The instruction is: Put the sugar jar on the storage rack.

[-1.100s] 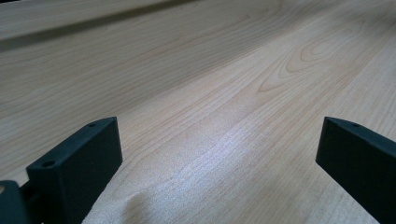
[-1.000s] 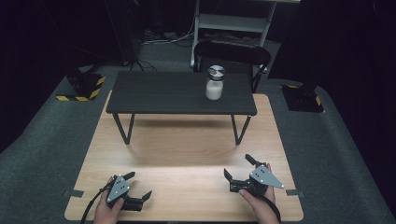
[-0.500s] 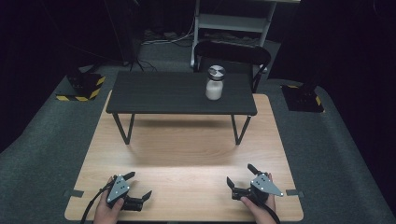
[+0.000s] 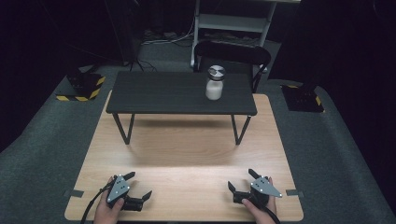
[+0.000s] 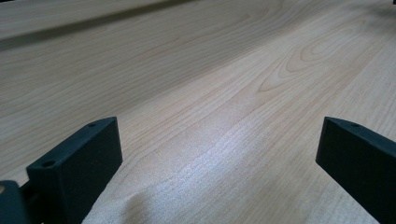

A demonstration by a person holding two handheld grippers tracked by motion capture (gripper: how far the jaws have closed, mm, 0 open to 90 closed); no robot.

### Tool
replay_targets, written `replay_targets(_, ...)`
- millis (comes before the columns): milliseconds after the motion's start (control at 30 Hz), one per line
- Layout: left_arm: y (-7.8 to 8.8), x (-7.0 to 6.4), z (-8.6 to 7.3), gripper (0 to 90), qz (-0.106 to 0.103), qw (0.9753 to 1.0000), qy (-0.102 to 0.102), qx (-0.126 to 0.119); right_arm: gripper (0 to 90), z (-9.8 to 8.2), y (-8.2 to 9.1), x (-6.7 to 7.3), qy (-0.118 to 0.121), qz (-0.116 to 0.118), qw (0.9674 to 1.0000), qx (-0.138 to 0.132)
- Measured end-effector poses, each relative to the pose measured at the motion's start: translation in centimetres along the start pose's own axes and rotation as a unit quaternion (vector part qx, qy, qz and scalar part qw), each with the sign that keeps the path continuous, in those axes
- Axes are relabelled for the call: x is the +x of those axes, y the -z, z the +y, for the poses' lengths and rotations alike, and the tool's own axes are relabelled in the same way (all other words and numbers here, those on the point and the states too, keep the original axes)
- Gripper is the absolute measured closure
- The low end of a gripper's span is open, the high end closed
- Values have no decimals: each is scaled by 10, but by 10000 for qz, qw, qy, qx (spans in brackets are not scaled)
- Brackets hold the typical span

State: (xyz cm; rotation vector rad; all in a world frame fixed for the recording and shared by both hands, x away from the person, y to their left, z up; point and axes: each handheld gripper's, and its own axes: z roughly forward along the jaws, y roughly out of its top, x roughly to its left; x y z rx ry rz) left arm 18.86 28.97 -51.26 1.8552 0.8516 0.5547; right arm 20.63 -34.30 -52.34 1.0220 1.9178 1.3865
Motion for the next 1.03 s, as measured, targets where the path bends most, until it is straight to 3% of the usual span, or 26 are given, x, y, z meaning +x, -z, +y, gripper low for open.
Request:
replay_targets(633,0,-3,1,5,61,10000,-54,29,4,4,-3,3,106,43,9998,190)
replay_targets(1033,-2,1,4,4,-16,9999,32,111,4,-3,1,-2,78,171,9998,-14)
